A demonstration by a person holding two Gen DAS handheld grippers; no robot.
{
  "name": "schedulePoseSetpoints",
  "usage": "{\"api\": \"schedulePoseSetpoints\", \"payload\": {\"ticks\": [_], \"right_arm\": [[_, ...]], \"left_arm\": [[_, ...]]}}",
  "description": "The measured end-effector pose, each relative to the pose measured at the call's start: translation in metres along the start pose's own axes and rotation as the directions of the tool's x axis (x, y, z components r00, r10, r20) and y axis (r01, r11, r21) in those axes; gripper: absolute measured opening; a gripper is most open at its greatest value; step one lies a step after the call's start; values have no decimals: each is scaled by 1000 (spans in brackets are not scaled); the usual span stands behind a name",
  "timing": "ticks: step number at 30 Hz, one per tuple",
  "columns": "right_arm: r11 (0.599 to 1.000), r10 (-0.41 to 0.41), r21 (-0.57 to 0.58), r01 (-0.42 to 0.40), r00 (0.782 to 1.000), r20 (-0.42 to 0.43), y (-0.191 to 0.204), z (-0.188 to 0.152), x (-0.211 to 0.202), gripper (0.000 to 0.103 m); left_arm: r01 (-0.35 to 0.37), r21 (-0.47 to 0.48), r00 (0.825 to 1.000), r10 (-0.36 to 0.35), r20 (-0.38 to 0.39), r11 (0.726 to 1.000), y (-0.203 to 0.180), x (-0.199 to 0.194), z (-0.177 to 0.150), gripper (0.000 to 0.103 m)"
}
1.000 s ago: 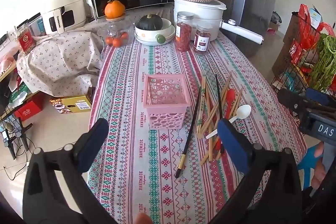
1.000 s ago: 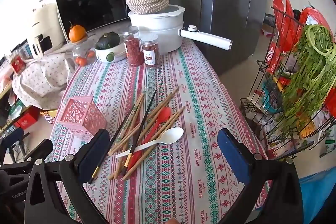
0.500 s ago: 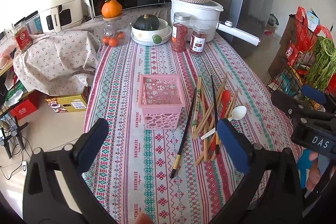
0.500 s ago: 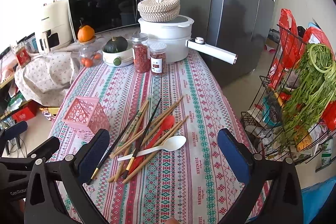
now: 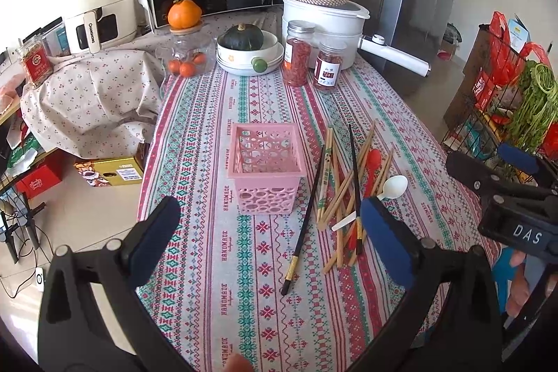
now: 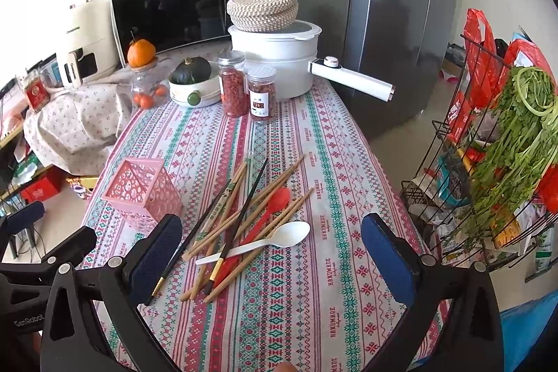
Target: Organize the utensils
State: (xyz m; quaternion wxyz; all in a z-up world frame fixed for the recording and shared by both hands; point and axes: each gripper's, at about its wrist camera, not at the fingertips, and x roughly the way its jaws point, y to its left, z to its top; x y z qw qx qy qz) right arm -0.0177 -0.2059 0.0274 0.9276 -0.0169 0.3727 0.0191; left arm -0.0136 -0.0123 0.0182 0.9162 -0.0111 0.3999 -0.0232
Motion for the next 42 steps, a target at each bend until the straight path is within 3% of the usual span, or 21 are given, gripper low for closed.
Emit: {"api": "schedulePoseSetpoints", "payload": {"ticks": [42], "right_arm": [[1000, 9, 12, -8, 1000, -30, -1, -2, 7, 103]], "left_arm": [[12, 7, 1000, -12, -10, 1000, -4, 2, -5, 103]]}}
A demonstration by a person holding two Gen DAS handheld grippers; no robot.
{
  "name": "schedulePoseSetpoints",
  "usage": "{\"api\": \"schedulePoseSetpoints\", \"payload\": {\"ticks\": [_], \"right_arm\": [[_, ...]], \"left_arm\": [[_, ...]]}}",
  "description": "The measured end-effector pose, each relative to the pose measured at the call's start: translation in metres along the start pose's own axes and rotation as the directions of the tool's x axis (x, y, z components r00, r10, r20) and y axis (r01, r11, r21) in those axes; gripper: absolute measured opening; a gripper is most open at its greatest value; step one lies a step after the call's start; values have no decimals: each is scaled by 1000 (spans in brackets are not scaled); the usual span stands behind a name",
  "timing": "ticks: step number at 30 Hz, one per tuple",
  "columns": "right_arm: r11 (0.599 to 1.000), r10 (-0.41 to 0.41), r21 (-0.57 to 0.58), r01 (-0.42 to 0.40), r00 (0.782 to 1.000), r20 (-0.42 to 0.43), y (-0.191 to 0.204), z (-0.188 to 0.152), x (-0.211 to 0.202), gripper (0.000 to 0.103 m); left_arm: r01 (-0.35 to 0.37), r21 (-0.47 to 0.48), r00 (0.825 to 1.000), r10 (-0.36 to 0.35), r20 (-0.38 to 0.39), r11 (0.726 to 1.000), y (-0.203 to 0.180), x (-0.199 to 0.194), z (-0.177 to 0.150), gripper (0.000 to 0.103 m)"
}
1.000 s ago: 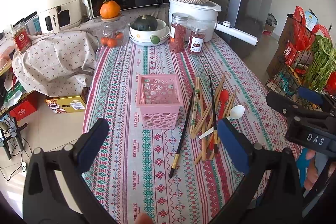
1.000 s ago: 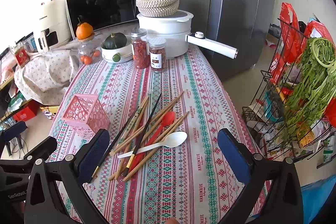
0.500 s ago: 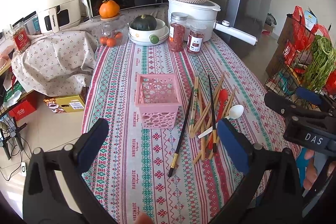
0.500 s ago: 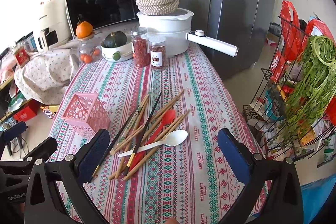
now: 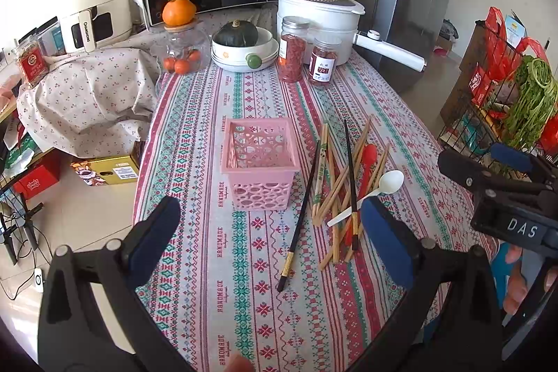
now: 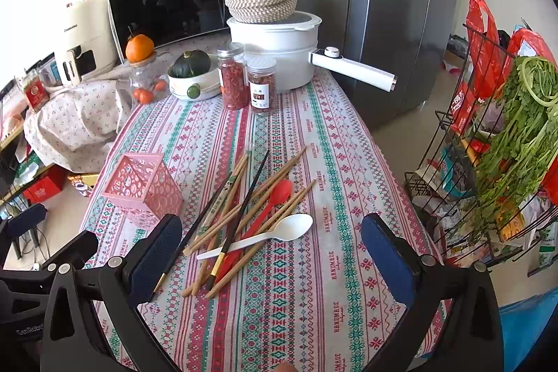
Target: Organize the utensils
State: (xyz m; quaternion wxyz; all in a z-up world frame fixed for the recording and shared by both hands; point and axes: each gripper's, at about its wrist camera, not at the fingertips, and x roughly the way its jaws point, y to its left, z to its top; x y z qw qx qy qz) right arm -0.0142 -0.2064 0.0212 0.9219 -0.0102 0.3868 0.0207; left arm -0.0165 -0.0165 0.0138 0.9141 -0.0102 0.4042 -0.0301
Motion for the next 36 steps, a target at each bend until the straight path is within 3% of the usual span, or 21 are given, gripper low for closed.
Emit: {"api": "schedulePoseSetpoints", "payload": {"ticks": [16, 26, 31, 36], "right_arm": [[999, -4, 39, 6, 999, -41, -10, 4, 10, 103], [992, 77, 114, -60, 985, -151, -38, 11, 35, 103], [972, 159, 202, -117, 965, -210, -60, 16, 55, 103], [953, 199, 275, -131, 951, -236, -81, 22, 75, 91]], "left_arm": [[45, 7, 997, -45, -57, 999, 0, 7, 4, 103], [98, 69, 993, -92, -73, 993, -15, 15, 25, 103], [161, 80, 970, -143, -199, 984, -23, 45, 39, 91], [218, 82, 930, -182, -319, 972, -37, 80, 49, 67]]}}
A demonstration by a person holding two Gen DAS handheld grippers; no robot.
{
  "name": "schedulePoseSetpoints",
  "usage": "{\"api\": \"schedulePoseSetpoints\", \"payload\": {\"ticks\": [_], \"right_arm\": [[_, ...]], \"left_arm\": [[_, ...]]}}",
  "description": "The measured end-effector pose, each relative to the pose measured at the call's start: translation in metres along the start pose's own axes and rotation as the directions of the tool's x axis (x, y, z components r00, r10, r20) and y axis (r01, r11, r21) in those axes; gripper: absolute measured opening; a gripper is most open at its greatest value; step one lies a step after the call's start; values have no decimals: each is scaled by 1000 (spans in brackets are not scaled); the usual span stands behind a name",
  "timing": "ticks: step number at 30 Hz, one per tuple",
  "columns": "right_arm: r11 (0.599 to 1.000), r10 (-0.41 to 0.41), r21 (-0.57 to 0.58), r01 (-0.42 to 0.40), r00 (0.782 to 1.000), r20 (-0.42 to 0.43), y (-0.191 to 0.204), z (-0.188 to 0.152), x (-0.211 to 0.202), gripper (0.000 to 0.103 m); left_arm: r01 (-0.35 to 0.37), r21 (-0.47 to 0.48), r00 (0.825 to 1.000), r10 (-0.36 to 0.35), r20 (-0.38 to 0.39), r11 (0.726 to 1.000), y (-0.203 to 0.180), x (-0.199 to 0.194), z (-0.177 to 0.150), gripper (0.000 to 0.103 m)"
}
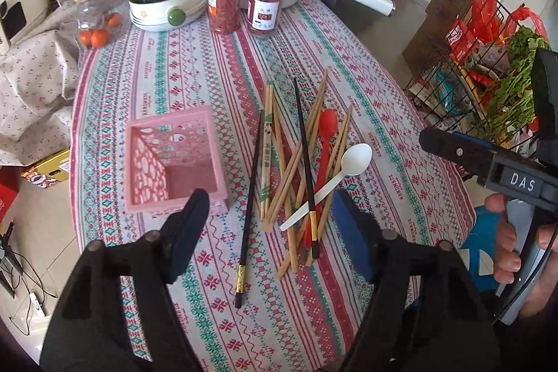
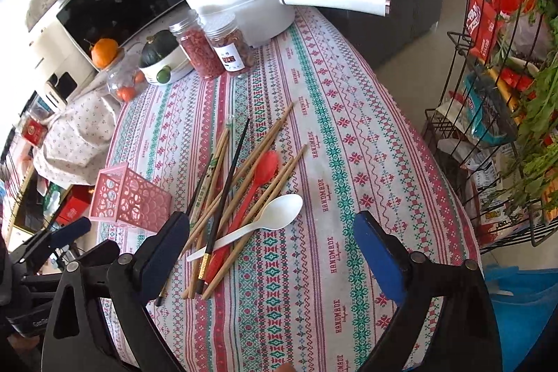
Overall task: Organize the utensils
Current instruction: 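Lower the left gripper onto the black stick and close on it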
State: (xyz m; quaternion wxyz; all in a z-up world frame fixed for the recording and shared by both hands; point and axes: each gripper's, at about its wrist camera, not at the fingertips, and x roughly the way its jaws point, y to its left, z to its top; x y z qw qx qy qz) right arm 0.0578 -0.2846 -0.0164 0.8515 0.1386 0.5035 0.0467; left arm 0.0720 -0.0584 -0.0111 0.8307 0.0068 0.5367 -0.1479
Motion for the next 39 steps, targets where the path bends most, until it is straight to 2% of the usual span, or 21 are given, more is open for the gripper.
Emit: {"api": "schedulePoseSetpoints", "payload": {"ticks": [2, 4, 5, 6, 11, 15, 20, 26, 28, 30, 33, 39], "right_arm": [[999, 25, 28, -25, 1000, -18, -7, 4, 7, 85], [998, 40, 50, -39, 999, -35, -12, 7, 15, 82], [998, 40, 57, -37, 998, -45, -14, 9, 20, 81], [998, 35, 61, -32, 998, -51, -16, 10, 23, 81], [997, 15, 81, -8, 996, -84, -27, 15, 39, 80], [995, -4, 101, 14, 995, -97, -37, 21, 48, 80], [989, 8, 144, 10, 992, -123, -49, 21, 56, 77], [988, 20, 156, -1, 992, -121, -55, 23, 54, 77], [989, 21, 148, -3, 992, -124, -54, 23, 54, 77], [990, 25, 141, -7, 992, -126, -53, 23, 54, 77], [991, 26, 137, -9, 991, -128, -53, 23, 55, 77], [989, 57, 141, -37, 989, -140, -49, 22, 59, 77]], "left_arm": [[-14, 23, 1000, 15, -18, 1000, -6, 12, 9, 61], [-68, 74, 997, 70, -27, 995, -17, 22, 23, 51], [-79, 81, 996, 83, -42, 994, -21, 28, 29, 42], [-81, 84, 995, 86, -57, 993, -24, 33, 34, 38], [-85, 162, 993, 96, -64, 983, -49, 45, 50, 33], [-48, 150, 987, 70, -143, 988, -57, 79, 70, 21], [-83, 116, 973, 105, -207, 990, -58, 122, 83, 19], [-112, 54, 962, 122, -245, 992, -48, 148, 90, 19], [-121, 47, 963, 128, -236, 992, -47, 150, 92, 19], [-112, 39, 962, 118, -245, 993, -44, 153, 90, 8], [-97, 23, 967, 100, -234, 995, -41, 147, 87, 6], [-20, 44, 995, 24, -94, 999, -38, 81, 67, 6]]}}
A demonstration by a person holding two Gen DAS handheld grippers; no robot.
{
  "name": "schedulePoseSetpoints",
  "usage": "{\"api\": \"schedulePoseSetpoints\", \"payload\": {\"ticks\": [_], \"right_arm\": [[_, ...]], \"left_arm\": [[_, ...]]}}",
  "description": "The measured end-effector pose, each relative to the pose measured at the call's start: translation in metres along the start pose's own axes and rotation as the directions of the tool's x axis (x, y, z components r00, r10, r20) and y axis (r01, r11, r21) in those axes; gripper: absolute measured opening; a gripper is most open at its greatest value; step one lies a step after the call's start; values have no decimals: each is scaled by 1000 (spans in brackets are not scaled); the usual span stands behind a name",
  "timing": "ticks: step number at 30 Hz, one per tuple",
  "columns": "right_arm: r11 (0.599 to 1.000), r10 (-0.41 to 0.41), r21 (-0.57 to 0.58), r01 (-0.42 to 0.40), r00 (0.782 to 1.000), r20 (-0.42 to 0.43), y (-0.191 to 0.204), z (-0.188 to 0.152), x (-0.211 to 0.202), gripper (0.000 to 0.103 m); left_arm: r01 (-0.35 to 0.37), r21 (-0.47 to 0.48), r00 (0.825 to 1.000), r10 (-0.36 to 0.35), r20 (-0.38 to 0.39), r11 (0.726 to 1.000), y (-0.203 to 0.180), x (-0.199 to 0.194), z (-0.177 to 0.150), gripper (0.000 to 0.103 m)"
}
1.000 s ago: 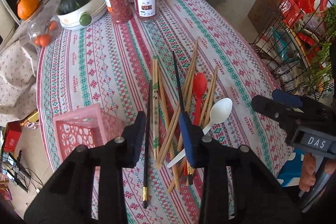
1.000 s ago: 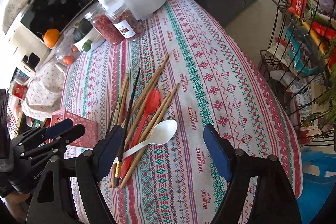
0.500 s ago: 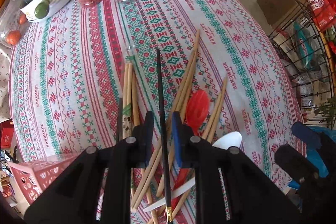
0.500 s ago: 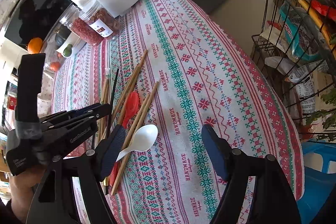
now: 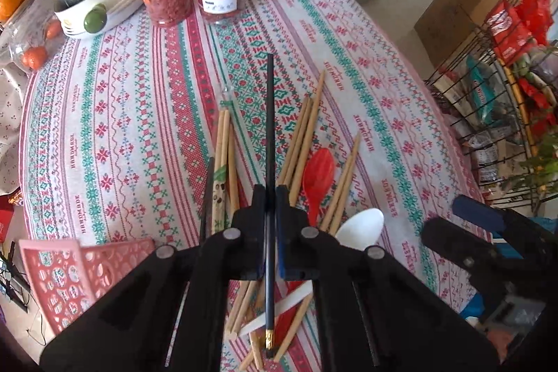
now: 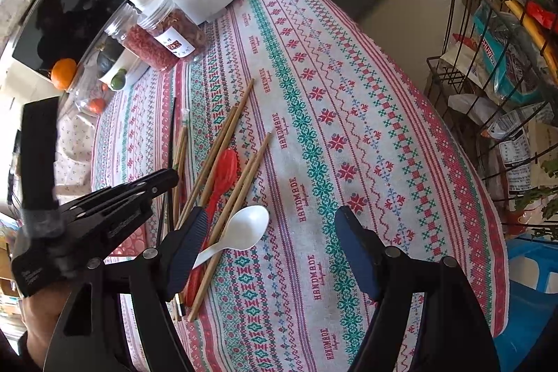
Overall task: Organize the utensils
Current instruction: 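Lower the left gripper onto the black stick and close on it, then carry the black stick with the left gripper and drop it into the pink basket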
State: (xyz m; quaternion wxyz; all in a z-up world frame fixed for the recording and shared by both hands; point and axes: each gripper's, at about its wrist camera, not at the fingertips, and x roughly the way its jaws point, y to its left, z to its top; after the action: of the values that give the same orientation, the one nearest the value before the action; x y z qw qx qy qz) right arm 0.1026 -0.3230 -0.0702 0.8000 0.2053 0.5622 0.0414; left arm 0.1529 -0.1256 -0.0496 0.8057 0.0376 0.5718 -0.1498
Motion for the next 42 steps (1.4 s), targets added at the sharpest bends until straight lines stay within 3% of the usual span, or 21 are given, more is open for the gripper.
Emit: {"api": "schedulePoseSetpoints", "payload": {"ticks": [7, 14, 24, 29, 34, 39, 42], "right_arm": [[999, 35, -33, -36, 999, -18, 22, -6, 9, 77], [994, 76, -75, -82, 994, -78, 63, -14, 35, 44], [988, 139, -41, -149, 971, -193, 108, -24, 86, 20], [989, 142, -16, -149, 964, -223, 125, -26, 109, 18], [994, 105, -7, -109, 971, -214, 137, -24, 126, 16], [994, -22, -107, 5, 988, -153, 161, -25, 127, 15], [994, -7, -111, -10, 989, -146, 166, -26, 128, 15]], "left_arm": [[73, 34, 978, -78, 191, 997, 19, -92, -49, 6], [157, -5, 933, -147, 328, 988, 50, -132, -94, 6], [202, -7, 908, -184, 376, 979, 85, -167, -128, 6], [202, -35, 907, -174, 382, 979, 105, -171, -141, 6], [203, -64, 910, -165, 380, 977, 120, -170, -145, 6], [197, -83, 912, -152, 382, 977, 128, -170, -148, 6], [199, -89, 910, -150, 387, 976, 131, -171, -148, 6]]}}
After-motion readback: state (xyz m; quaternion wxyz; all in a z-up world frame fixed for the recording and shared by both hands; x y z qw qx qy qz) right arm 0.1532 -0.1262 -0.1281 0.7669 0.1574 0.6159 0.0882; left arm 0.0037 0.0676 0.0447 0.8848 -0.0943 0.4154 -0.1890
